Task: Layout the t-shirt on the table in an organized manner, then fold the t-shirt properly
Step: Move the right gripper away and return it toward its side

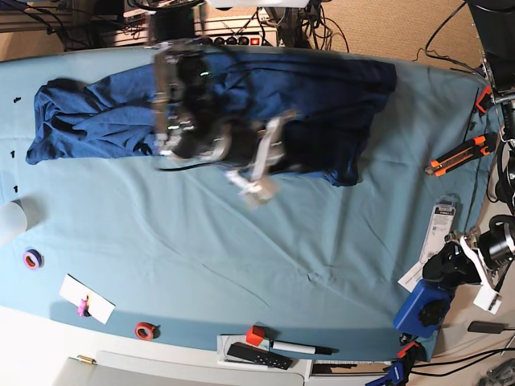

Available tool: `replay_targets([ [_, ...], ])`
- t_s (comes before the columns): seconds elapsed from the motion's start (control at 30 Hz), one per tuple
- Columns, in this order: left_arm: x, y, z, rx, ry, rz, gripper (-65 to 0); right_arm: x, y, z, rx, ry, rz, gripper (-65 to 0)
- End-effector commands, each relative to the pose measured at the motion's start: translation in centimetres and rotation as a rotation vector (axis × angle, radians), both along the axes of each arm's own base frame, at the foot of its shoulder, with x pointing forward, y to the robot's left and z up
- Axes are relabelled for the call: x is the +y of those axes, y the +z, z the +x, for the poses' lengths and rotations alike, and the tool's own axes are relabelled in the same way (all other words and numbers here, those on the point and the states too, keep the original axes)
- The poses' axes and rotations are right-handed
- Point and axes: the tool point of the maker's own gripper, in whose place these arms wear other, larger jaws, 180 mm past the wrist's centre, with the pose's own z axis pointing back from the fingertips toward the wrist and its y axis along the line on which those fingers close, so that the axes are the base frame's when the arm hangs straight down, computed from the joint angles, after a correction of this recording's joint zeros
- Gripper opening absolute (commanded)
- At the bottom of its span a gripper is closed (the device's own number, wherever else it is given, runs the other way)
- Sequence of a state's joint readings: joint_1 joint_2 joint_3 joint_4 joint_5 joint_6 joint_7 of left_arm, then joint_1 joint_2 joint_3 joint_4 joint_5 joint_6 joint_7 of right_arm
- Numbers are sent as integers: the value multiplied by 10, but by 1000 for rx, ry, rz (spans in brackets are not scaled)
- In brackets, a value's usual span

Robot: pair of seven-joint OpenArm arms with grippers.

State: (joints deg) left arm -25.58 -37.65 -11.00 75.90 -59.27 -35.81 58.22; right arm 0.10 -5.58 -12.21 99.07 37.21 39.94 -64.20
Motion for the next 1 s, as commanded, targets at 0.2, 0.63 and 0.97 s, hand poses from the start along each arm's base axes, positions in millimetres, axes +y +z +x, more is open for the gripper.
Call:
replay_targets([
  [0.2,7,24,7,-65,11,2,-354,66,15,-25,-90,132,-32,-650],
  [0.63,13,-11,-12,146,52,13,-354,77,13,-27,-161,147,-163,-333],
  [0.97,-27,-77,-100,429,-146,-183,-325,-144,52,75,-213,-568,-212,-333],
])
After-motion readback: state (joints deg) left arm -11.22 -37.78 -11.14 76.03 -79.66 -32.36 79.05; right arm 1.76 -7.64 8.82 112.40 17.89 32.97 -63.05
